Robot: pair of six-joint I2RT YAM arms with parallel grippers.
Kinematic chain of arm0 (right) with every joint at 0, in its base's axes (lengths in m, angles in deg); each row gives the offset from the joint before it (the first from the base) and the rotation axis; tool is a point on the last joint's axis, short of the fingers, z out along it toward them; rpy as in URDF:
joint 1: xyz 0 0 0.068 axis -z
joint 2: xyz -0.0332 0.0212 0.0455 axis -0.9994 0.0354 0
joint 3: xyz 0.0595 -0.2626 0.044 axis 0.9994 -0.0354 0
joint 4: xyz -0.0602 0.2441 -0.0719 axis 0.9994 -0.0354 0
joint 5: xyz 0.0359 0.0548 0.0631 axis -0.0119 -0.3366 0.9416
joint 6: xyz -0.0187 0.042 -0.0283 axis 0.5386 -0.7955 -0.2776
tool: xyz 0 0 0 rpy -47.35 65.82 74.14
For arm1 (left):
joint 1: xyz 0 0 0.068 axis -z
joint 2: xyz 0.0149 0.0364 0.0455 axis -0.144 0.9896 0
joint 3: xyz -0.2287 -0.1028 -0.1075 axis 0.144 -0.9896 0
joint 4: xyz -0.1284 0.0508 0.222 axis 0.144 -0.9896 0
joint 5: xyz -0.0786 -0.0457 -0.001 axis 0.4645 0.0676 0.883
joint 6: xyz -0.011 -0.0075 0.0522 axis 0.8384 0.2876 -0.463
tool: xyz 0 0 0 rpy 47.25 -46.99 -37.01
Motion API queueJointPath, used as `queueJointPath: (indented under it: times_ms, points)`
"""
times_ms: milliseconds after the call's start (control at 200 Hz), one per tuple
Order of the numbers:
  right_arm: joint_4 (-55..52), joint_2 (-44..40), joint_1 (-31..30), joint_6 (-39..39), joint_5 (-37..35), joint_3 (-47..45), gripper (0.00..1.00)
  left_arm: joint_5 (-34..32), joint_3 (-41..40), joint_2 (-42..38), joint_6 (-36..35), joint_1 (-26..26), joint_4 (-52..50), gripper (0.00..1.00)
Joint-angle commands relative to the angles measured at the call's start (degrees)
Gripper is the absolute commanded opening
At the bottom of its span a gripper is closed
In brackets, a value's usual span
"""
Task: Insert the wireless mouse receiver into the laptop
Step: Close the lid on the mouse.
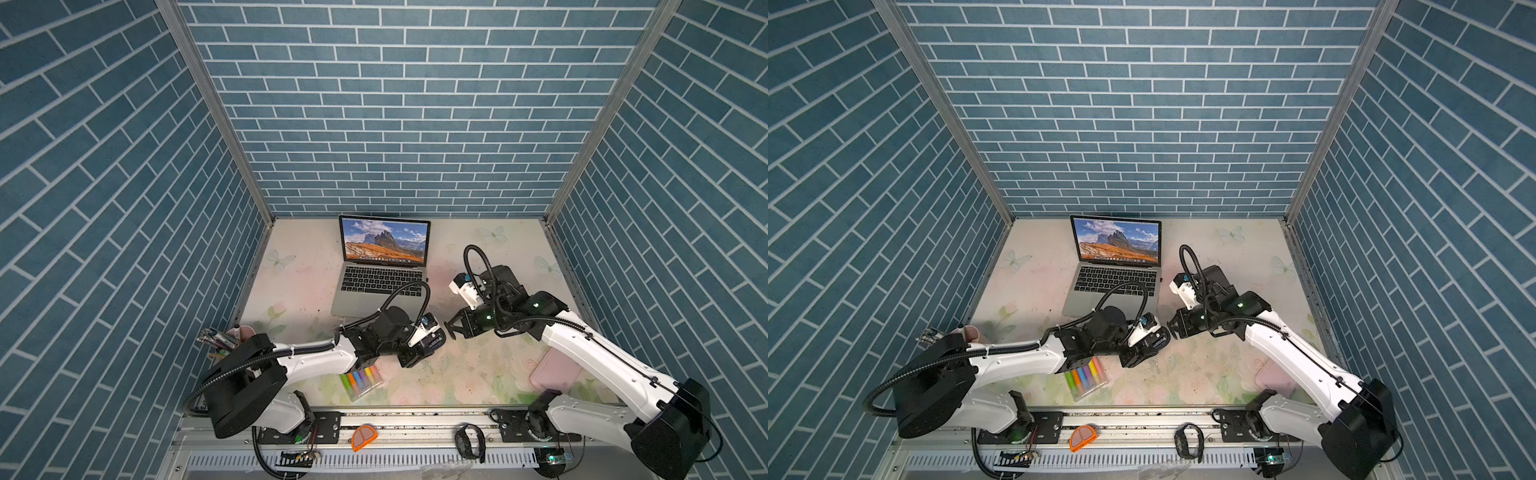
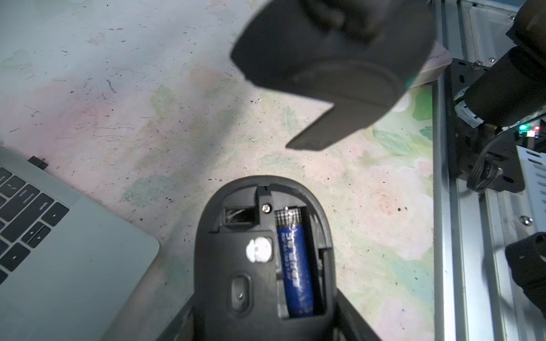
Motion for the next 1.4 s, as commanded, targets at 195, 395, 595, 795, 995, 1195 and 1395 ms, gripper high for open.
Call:
queueJointPath:
  times_ms: [195,395,595,795,995,1195,1395]
  points:
    - [8.71,-0.01,2.57,-7.26,14.95,-4.51,0.00,2.84,0.68,-1.44,0.48,-1.00,0.11,0.20]
    - [8.88,1.35,3.88,-8.10,16.47,-4.43,0.00,4.57,1.49,-0.94,-0.06,-1.36,-1.24,0.09]
    - [9.58,4.96,5.08,-9.33,16.75,-4.35,0.00,5.10,1.18,-0.75,0.50,-1.44,0.19,0.05]
    - [10.38,8.46,5.35,-10.66,17.55,-4.43,0.00,4.96,0.90,-1.30,0.33,-1.46,0.26,0.04]
    - [11.64,9.73,5.66,-12.24,19.32,-4.52,0.00,4.21,-0.04,-1.38,0.92,-1.88,1.69,0.00]
    - [13.03,9.22,6.43,-13.11,19.61,-5.19,0.00,4.06,-1.01,0.35,2.65,-2.75,5.29,0.00]
    - [16.49,11.79,7.13,-14.71,21.17,-7.15,0.00,4.52,-2.08,2.11,4.16,-2.85,8.59,0.00]
